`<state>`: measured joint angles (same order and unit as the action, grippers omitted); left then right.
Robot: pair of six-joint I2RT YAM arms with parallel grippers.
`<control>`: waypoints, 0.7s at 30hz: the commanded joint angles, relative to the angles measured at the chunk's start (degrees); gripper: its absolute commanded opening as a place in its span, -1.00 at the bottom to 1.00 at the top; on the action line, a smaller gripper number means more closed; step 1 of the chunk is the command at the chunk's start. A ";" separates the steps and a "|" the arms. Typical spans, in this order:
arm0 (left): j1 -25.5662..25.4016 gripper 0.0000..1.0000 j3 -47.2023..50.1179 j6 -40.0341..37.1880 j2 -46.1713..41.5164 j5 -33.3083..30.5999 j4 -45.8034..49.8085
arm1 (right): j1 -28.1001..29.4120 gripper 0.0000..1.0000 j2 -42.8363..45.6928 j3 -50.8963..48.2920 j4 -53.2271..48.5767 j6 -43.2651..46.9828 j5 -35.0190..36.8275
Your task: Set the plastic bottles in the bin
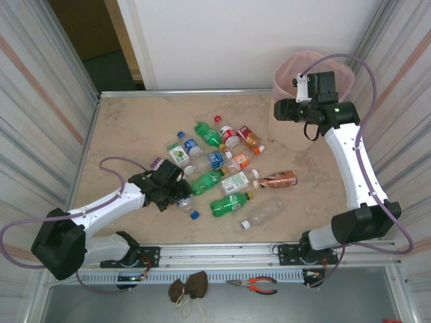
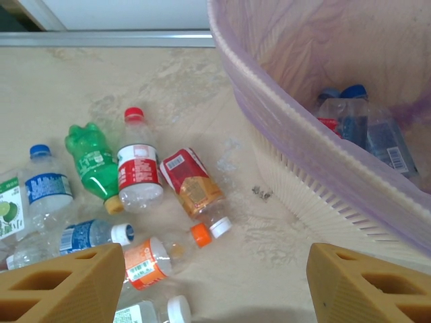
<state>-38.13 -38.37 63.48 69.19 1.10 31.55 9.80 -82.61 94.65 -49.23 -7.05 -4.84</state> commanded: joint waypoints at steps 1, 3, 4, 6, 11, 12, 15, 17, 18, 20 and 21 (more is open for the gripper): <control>-0.28 0.58 1.33 1.55 1.07 2.95 -2.44 | 0.48 0.40 1.61 -0.26 0.65 -0.60 -1.28; -0.37 0.58 1.79 1.51 1.79 3.68 -3.10 | 0.50 0.41 1.57 -0.31 0.59 -0.60 -1.31; -0.52 0.57 2.04 1.36 2.14 4.22 -3.61 | 0.57 0.40 1.57 -0.33 0.54 -0.63 -1.22; -0.76 0.55 2.28 1.12 2.98 5.08 -4.64 | 0.66 0.41 1.59 -0.43 0.56 -0.60 -1.31; -1.42 0.52 2.61 0.16 5.90 6.86 -6.27 | 0.72 0.40 1.64 -0.95 1.00 -0.51 -1.48; -1.42 0.51 2.74 -0.11 6.42 7.34 -6.54 | 0.72 0.40 1.58 -1.17 1.14 -0.51 -1.69; -1.72 0.46 3.27 -0.73 7.32 8.23 -6.98 | 0.74 0.40 0.93 -1.22 0.86 -0.47 -2.01; -1.86 0.42 4.04 -0.85 7.11 8.54 -7.12 | 0.74 0.40 0.94 -1.52 0.98 -0.51 -2.12; -1.94 0.39 4.30 -0.95 6.81 8.61 -7.12 | 0.74 0.40 1.03 -1.66 1.09 -0.51 -2.19; -1.86 0.33 4.83 -1.08 6.11 8.63 -6.90 | 0.74 0.40 0.96 -1.82 1.33 -0.55 -2.33; -1.94 0.30 4.97 -1.13 5.49 8.58 -6.65 | 0.74 0.40 0.96 -1.86 1.43 -0.60 -2.36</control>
<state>-39.51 -34.74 63.09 75.53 8.36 24.34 10.17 -82.48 93.30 -48.77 -7.05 -6.13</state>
